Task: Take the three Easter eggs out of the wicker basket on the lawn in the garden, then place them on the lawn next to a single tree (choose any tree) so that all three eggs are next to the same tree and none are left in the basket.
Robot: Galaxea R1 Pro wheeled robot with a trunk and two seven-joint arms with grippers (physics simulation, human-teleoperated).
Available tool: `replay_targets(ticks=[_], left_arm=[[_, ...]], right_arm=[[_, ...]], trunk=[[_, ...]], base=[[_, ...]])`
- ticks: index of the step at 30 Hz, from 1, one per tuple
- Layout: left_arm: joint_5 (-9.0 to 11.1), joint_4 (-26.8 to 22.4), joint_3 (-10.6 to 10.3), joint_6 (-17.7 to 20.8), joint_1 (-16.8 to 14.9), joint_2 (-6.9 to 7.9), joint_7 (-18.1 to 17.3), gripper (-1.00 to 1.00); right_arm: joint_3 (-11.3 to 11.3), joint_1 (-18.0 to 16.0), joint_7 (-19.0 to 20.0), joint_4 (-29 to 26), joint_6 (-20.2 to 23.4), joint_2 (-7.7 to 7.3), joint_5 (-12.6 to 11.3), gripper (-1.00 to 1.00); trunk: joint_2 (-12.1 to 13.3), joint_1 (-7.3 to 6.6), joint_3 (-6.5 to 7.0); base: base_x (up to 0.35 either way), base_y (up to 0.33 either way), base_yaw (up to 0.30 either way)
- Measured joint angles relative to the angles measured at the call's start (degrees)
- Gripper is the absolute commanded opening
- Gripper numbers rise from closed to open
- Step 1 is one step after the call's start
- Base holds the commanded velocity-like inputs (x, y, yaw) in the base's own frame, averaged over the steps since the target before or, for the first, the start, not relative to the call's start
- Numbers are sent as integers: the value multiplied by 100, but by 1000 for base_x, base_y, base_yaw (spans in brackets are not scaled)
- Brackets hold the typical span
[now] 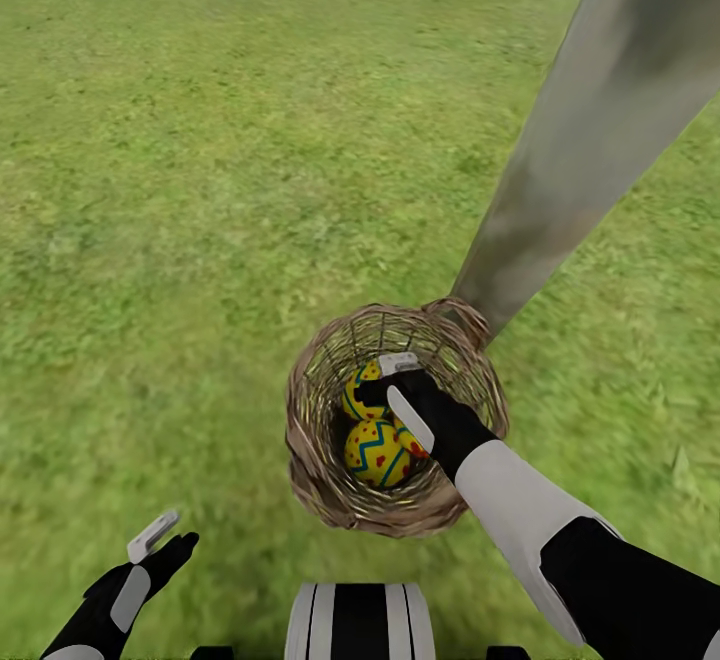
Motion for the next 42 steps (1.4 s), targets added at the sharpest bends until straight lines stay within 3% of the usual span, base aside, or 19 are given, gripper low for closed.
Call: replay_targets(ticks=[1, 13, 19, 35, 42], left_arm=[[0, 0, 0, 0, 0, 0, 0, 100], [9, -1, 3, -8, 0, -1, -10, 100], [-6, 11, 2, -10, -3, -36, 31, 100], [-1, 10, 2, -9, -2, -42, 31, 100], [7, 273, -1, -15, -2, -7, 10, 100]], right_arm=[[-2, 0, -3, 0, 2, 0, -4, -100], [-11, -1, -2, -85, 40, 0, 58, -100], [-8, 2, 24, 182, -14, 0, -157, -100], [-5, 5, 10, 257, 2, 0, -120, -100], [-13, 5, 19, 247, 72, 0, -138, -100]], trunk=[[0, 0, -1], [-3, 5, -45], [5, -10, 87], [27, -50, 441], [37, -67, 596]], base=[[0, 0, 0], [0, 0, 0], [0, 0, 0], [0, 0, 0], [-59, 0, 0]])
